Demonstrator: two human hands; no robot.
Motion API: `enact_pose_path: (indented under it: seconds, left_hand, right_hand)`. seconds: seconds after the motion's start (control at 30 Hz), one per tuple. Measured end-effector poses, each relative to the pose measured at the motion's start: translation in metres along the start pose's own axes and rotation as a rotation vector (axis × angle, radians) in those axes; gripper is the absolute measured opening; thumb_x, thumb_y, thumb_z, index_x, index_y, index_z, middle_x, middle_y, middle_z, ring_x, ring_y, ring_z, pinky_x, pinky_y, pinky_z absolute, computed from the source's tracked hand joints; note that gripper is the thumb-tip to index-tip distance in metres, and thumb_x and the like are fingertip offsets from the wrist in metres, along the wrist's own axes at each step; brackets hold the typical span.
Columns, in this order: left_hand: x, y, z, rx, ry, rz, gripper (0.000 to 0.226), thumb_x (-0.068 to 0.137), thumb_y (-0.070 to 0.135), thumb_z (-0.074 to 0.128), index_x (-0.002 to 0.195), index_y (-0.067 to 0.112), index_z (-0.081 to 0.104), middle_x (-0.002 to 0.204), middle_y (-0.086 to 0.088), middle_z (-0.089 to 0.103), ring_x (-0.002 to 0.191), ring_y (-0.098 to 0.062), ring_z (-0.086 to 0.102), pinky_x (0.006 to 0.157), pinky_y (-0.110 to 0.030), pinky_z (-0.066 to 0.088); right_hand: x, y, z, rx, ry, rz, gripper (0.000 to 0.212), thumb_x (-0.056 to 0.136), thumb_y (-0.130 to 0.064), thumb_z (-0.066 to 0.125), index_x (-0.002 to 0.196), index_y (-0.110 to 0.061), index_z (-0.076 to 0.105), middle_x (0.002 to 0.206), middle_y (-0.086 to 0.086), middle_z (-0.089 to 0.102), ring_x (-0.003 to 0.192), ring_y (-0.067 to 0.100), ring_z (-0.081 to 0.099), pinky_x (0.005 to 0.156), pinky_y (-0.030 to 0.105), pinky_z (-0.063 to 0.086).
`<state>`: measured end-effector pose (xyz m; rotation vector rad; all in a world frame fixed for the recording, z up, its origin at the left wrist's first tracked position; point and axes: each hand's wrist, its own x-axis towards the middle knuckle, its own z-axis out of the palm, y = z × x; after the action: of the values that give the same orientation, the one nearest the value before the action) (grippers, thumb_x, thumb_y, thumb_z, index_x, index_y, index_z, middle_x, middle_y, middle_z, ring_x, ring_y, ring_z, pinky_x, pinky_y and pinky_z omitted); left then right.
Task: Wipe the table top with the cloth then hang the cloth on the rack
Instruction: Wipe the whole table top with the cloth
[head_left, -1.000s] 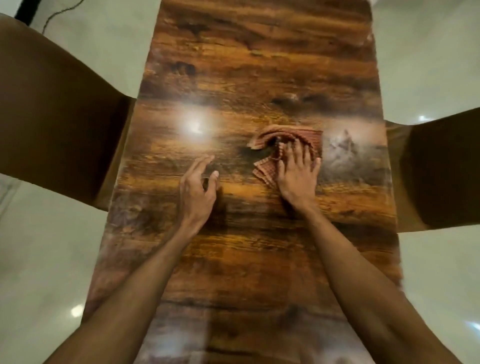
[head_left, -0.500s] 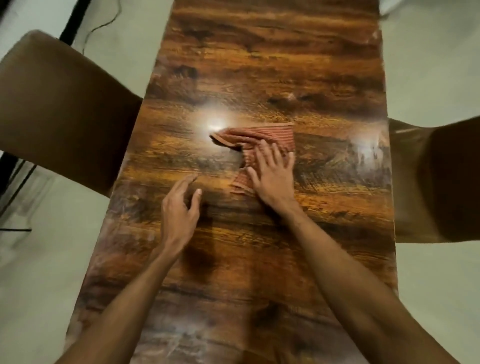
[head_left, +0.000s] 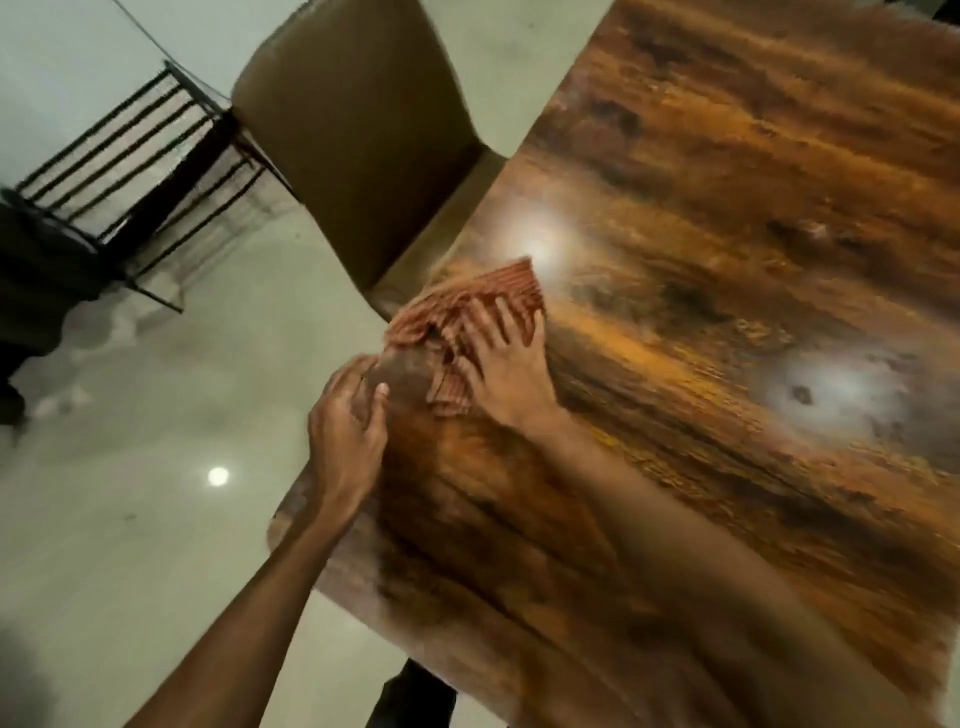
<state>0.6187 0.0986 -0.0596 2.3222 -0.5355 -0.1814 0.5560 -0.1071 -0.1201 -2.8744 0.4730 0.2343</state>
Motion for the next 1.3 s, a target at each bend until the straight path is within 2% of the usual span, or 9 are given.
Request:
enact_pose_path:
  seconds: [0.13, 0.3, 0.43, 0.53, 0.67, 0.77, 0.87, 1.07, 1.3]
  left_hand:
    - [-0.017, -0.050, -0.041, -0.052, 0.077, -0.061, 0.034, 0.101, 0.019, 0.059, 0.135, 0.015, 0.062, 0.139, -0.001, 0.062, 0.131, -0.015, 0.055, 0.113, -0.033, 0.043]
    - [-0.040, -0.081, -0.080, -0.095, 0.124, -0.148, 0.035, 0.102, 0.019, 0.058, 0.136, 0.013, 0.061, 0.140, -0.003, 0.062, 0.133, -0.017, 0.054, 0.113, -0.031, 0.041]
    - [-0.047, -0.089, -0.097, -0.094, 0.124, -0.166, 0.036, 0.101, 0.017, 0.057, 0.137, 0.011, 0.060, 0.141, -0.005, 0.061, 0.133, -0.017, 0.053, 0.111, -0.020, 0.037]
    - [-0.055, -0.090, -0.102, -0.112, 0.130, -0.149, 0.037, 0.101, 0.018, 0.057, 0.137, 0.012, 0.060, 0.141, -0.005, 0.061, 0.133, -0.016, 0.053, 0.108, -0.008, 0.032]
    - [-0.073, -0.087, -0.099, -0.126, 0.134, -0.142, 0.037, 0.101, 0.017, 0.058, 0.138, 0.011, 0.059, 0.141, -0.005, 0.060, 0.134, -0.016, 0.053, 0.112, -0.024, 0.038]
    - [-0.089, -0.073, -0.090, -0.134, 0.124, -0.160, 0.038, 0.101, 0.016, 0.057, 0.138, 0.009, 0.059, 0.142, -0.007, 0.060, 0.134, -0.019, 0.053, 0.113, -0.032, 0.040]
    - [-0.104, -0.055, -0.075, -0.127, 0.093, -0.134, 0.037, 0.101, 0.015, 0.057, 0.137, 0.008, 0.060, 0.141, -0.009, 0.060, 0.133, -0.021, 0.054, 0.110, -0.027, 0.039]
    - [-0.129, -0.010, -0.041, -0.065, 0.064, -0.023, 0.035, 0.102, 0.016, 0.057, 0.136, 0.010, 0.061, 0.140, -0.008, 0.061, 0.133, -0.022, 0.054, 0.114, -0.038, 0.041]
    - [-0.181, 0.083, 0.039, -0.033, -0.051, 0.006, 0.038, 0.102, 0.019, 0.057, 0.138, 0.008, 0.059, 0.143, -0.009, 0.058, 0.134, -0.022, 0.052, 0.113, -0.036, 0.041]
  right_hand:
    - [0.066, -0.001, -0.010, -0.020, -0.009, 0.196, 0.064, 0.109, -0.050, 0.021, 0.167, -0.022, 0.016, 0.176, 0.001, 0.000, 0.162, 0.031, -0.001, 0.122, 0.072, 0.000]
    - [0.000, -0.118, 0.026, -0.023, 0.025, 0.119, 0.067, 0.108, -0.052, 0.009, 0.166, -0.019, 0.003, 0.173, 0.005, -0.016, 0.161, 0.033, -0.012, 0.122, 0.072, -0.001]
    - [-0.078, -0.213, 0.055, -0.027, -0.081, -0.131, 0.064, 0.108, -0.049, 0.026, 0.163, -0.018, 0.028, 0.174, 0.005, 0.012, 0.161, 0.033, 0.005, 0.121, 0.071, 0.011]
    - [-0.068, -0.184, 0.043, -0.064, -0.081, -0.147, 0.065, 0.109, -0.049, 0.022, 0.166, -0.020, 0.019, 0.176, 0.002, 0.008, 0.162, 0.026, 0.006, 0.123, 0.067, 0.012]
    - [-0.059, -0.161, 0.032, -0.013, -0.050, 0.126, 0.065, 0.110, -0.047, 0.019, 0.167, -0.018, 0.006, 0.176, 0.004, -0.007, 0.162, 0.029, -0.007, 0.126, 0.067, -0.002]
    - [-0.106, -0.188, 0.049, -0.024, -0.053, 0.010, 0.067, 0.109, -0.049, 0.023, 0.167, -0.017, 0.011, 0.176, 0.005, -0.007, 0.161, 0.032, -0.006, 0.125, 0.068, 0.005]
    - [-0.144, -0.150, 0.051, 0.000, -0.046, -0.060, 0.068, 0.108, -0.055, 0.021, 0.166, -0.021, 0.018, 0.176, 0.001, 0.004, 0.162, 0.027, 0.004, 0.125, 0.066, 0.009]
    - [-0.141, 0.012, 0.015, 0.027, -0.002, 0.402, 0.067, 0.109, -0.053, 0.021, 0.167, -0.020, 0.014, 0.176, 0.002, 0.001, 0.162, 0.030, 0.000, 0.124, 0.069, 0.004]
    - [-0.253, 0.032, 0.038, -0.004, -0.046, 0.018, 0.066, 0.107, -0.057, 0.019, 0.165, -0.026, 0.024, 0.175, -0.002, 0.011, 0.161, 0.028, 0.010, 0.122, 0.071, 0.007]
